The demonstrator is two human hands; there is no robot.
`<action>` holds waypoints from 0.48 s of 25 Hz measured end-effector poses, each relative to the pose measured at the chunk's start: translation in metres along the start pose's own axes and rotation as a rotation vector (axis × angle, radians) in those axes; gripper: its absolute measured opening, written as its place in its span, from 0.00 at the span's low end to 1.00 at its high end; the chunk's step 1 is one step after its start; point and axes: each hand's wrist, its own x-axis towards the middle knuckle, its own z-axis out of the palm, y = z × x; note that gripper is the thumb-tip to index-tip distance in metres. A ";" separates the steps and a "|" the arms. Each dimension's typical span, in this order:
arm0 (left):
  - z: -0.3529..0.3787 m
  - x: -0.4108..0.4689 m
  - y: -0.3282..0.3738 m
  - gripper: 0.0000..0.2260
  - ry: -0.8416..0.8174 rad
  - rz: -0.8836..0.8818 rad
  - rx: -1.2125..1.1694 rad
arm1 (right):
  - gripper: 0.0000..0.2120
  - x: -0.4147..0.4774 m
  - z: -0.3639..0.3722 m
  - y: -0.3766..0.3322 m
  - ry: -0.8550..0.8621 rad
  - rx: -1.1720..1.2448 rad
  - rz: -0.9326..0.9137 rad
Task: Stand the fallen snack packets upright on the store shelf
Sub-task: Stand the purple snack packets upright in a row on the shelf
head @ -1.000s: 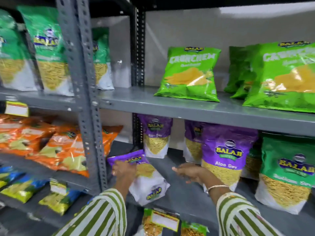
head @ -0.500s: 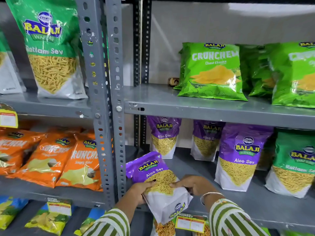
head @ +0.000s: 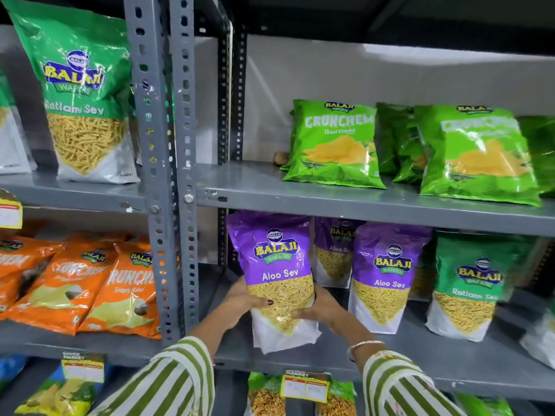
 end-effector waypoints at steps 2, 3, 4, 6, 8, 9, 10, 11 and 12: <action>0.009 0.000 0.003 0.33 0.052 0.025 0.048 | 0.54 0.004 -0.003 0.015 0.065 0.020 -0.074; 0.012 -0.001 0.004 0.35 0.068 0.032 0.070 | 0.56 0.007 -0.003 0.022 0.075 0.015 -0.094; 0.016 -0.003 0.006 0.34 0.093 0.030 0.099 | 0.56 0.006 -0.004 0.023 0.087 0.013 -0.113; 0.022 -0.002 0.008 0.31 0.126 0.034 0.153 | 0.54 0.006 -0.005 0.025 0.111 0.023 -0.130; 0.026 0.002 0.012 0.29 0.151 0.049 0.216 | 0.52 0.003 -0.006 0.018 0.143 0.028 -0.123; 0.027 0.006 0.013 0.28 0.168 0.060 0.246 | 0.49 0.005 -0.008 0.016 0.156 0.029 -0.117; 0.029 0.011 0.014 0.28 0.188 0.071 0.276 | 0.45 0.006 -0.009 0.012 0.169 0.032 -0.117; 0.030 0.018 0.014 0.27 0.209 0.081 0.311 | 0.41 0.010 -0.011 0.011 0.187 0.035 -0.123; 0.032 0.024 0.014 0.27 0.225 0.090 0.355 | 0.38 0.015 -0.013 0.011 0.203 0.027 -0.132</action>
